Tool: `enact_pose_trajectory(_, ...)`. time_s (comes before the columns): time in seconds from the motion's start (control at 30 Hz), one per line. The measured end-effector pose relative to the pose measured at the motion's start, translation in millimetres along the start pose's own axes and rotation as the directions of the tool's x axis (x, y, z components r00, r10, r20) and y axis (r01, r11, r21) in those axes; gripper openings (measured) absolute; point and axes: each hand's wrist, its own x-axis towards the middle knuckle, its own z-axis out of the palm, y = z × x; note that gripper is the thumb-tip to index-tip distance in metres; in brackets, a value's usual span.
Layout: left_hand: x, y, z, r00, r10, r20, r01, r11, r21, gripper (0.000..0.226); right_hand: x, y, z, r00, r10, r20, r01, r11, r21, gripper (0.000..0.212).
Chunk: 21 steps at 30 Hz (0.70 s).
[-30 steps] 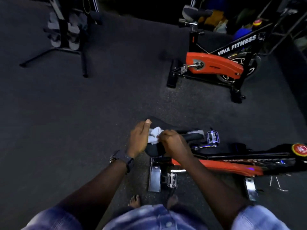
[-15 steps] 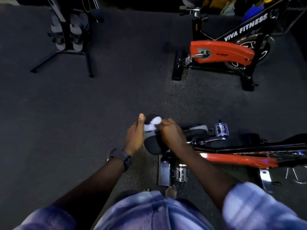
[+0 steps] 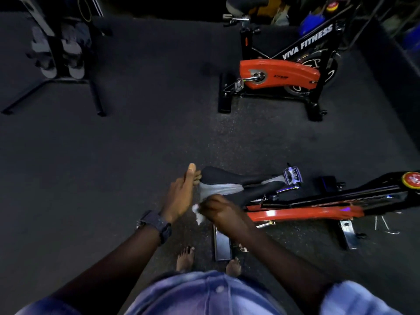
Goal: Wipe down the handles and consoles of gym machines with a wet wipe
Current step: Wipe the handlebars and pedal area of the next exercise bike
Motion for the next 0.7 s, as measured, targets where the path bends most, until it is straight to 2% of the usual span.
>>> enact_pose_trajectory(0.07,-0.1,-4.6,-1.2,0.999,0.028,0.033,-0.029,0.998,0.048,0.104,-18.0,17.1,-16.2,0.977,0.169,-0.131,-0.166,0.986,0.031,0.028)
enact_pose_trajectory(0.13,-2.1,-7.1,-0.6,0.996,0.061,0.067,-0.069,0.990,0.121,0.095,-22.6,31.1,-20.8,0.876,0.401,-0.266,-0.395,0.915,0.079,0.031)
enact_pose_trajectory(0.17,-3.2,-6.9,1.3,0.994,0.074,0.080,-0.085,0.985,0.150,0.090,-17.9,27.0,-16.5,0.832,0.472,-0.292,-0.461,0.881,0.111,0.030)
enact_pose_trajectory(0.23,-3.5,-6.6,3.6,0.992,0.097,0.085,-0.108,0.985,0.137,0.093,-7.1,-0.9,7.6,0.792,0.538,-0.290,-0.497,0.843,0.205,0.022)
enact_pose_trajectory(0.3,0.9,-5.9,5.4,0.989,0.114,0.089,-0.123,0.987,0.101,0.096,-12.1,-35.7,24.1,0.794,0.571,-0.208,-0.508,0.812,0.288,0.011)
enact_pose_trajectory(0.37,5.4,-4.8,9.2,0.981,0.132,0.142,-0.142,0.988,0.062,0.089,-31.5,-45.2,19.9,0.818,0.552,-0.162,-0.505,0.824,0.256,0.014)
enact_pose_trajectory(0.4,7.6,-2.4,12.6,0.973,0.136,0.186,-0.144,0.989,0.031,0.085,-37.6,-38.6,10.7,0.798,0.571,-0.192,-0.521,0.815,0.254,0.013)
enact_pose_trajectory(0.47,13.1,2.3,24.9,0.957,0.113,0.267,-0.104,0.993,-0.049,0.078,-41.9,-8.2,-7.2,0.708,0.619,-0.339,-0.589,0.783,0.201,0.018)
enact_pose_trajectory(0.5,16.5,4.3,32.1,0.955,0.085,0.285,-0.065,0.995,-0.079,0.073,-38.0,4.5,-14.4,0.620,0.665,-0.416,-0.654,0.731,0.194,0.020)
enact_pose_trajectory(0.53,19.4,6.7,39.2,0.953,0.058,0.297,-0.030,0.995,-0.096,0.067,-32.5,9.1,-16.8,0.534,0.714,-0.452,-0.707,0.671,0.225,0.019)
enact_pose_trajectory(0.57,21.8,8.3,44.6,0.951,0.038,0.305,-0.006,0.994,-0.106,0.065,-26.8,3.7,-11.1,0.507,0.728,-0.461,-0.723,0.651,0.233,0.020)
enact_pose_trajectory(0.6,23.9,10.5,49.0,0.947,0.037,0.318,-0.001,0.994,-0.111,0.066,-21.5,-12.2,-0.8,0.535,0.720,-0.443,-0.702,0.670,0.240,0.022)
enact_pose_trajectory(0.67,27.1,12.3,52.4,0.942,0.049,0.333,-0.010,0.993,-0.118,0.077,-22.4,-53.9,25.3,0.691,0.624,-0.365,-0.562,0.781,0.270,0.024)
enact_pose_trajectory(0.7,28.0,12.6,51.4,0.940,0.041,0.339,0.003,0.992,-0.127,0.082,-27.4,-69.4,33.3,0.741,0.574,-0.348,-0.493,0.818,0.297,0.026)
